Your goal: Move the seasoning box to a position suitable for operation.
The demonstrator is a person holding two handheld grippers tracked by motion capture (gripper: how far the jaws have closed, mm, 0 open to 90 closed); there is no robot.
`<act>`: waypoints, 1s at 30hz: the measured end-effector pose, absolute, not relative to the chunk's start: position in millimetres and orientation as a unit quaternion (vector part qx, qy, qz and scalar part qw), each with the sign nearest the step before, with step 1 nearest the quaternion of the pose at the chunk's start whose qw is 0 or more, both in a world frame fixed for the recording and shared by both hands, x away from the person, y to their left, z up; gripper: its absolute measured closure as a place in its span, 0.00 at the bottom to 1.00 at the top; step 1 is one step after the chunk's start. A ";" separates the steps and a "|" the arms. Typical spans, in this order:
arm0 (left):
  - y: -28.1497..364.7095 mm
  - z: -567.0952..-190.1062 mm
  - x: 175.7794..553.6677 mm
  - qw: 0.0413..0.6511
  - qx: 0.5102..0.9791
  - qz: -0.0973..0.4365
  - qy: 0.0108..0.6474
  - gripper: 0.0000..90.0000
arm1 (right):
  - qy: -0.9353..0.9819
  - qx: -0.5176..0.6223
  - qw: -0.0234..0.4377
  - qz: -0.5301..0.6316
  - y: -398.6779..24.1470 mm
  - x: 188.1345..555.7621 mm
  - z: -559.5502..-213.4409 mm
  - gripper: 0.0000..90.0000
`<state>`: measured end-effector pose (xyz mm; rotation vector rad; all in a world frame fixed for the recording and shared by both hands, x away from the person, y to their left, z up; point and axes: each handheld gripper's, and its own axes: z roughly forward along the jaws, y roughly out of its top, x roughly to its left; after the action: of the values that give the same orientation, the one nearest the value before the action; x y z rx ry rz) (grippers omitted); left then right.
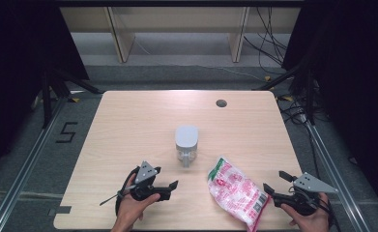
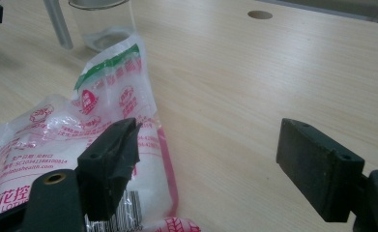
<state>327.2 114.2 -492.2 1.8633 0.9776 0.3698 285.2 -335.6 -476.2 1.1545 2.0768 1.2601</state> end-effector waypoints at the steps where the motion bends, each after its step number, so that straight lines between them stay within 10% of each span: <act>1: 110.7 -491.4 329.9 0.485 0.762 0.150 0.401 0.20 | 0.753 0.418 0.225 0.455 -335.6 285.2 -476.2 0.26; 17: 72.4 -489.5 365.5 0.470 0.771 0.184 0.387 0.32 | 0.757 0.404 0.227 0.461 -336.2 286.5 -476.0 0.26; 30: 53.5 -498.7 380.6 0.459 0.788 0.212 0.351 0.68 | 0.758 0.409 0.216 0.460 -332.5 285.3 -476.3 0.27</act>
<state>380.6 53.5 -498.7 1.9400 0.8637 0.5230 285.3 -332.5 -476.3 1.1340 2.1004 1.2734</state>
